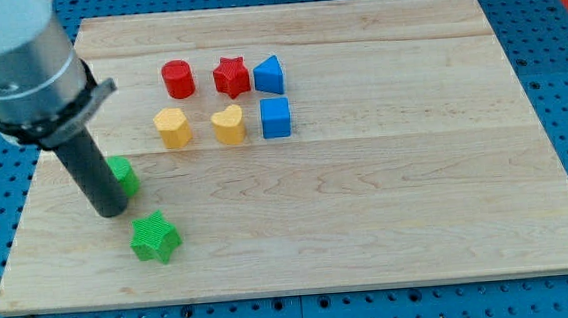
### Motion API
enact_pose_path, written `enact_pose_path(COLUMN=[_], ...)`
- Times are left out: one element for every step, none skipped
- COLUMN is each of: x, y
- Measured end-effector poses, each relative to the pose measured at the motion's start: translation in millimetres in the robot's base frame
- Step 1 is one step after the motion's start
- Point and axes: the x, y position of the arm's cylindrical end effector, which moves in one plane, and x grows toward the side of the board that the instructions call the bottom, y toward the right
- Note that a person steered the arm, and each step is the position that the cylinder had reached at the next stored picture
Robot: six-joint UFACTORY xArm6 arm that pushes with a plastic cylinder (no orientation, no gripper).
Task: Place the green circle above the yellow hexagon
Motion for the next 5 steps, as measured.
enact_pose_path(x=[-22, -24, 3, -4, -11], y=[-30, 16, -9, 30, 48])
